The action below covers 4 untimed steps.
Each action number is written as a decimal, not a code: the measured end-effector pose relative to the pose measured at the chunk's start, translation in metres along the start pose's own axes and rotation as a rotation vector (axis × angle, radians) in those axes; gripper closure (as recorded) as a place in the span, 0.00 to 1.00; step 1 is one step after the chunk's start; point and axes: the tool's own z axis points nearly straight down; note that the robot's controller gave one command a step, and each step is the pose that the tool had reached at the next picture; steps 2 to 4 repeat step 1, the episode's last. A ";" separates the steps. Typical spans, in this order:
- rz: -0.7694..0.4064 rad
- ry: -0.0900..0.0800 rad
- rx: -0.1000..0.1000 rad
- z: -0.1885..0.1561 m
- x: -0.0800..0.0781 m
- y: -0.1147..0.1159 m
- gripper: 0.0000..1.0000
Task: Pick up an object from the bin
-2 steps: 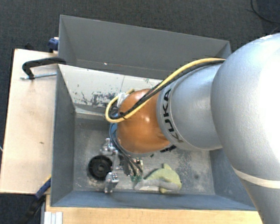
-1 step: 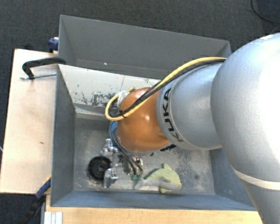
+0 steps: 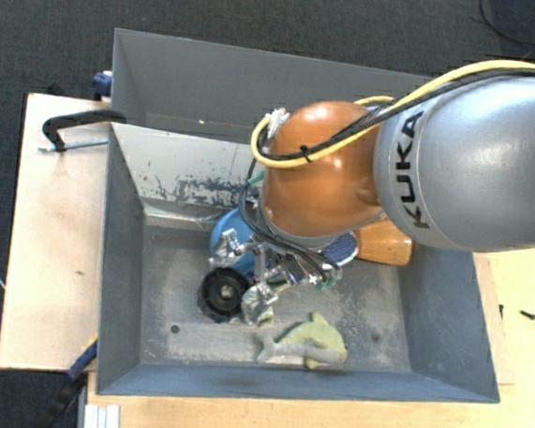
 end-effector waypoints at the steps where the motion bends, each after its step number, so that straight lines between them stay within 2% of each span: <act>1: 0.001 -0.005 0.001 -0.084 0.000 0.004 1.00; 4: 0.001 -0.005 0.001 -0.084 0.000 0.004 1.00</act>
Offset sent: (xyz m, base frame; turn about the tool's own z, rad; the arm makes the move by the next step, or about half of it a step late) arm -0.0047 0.0014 0.0784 0.0001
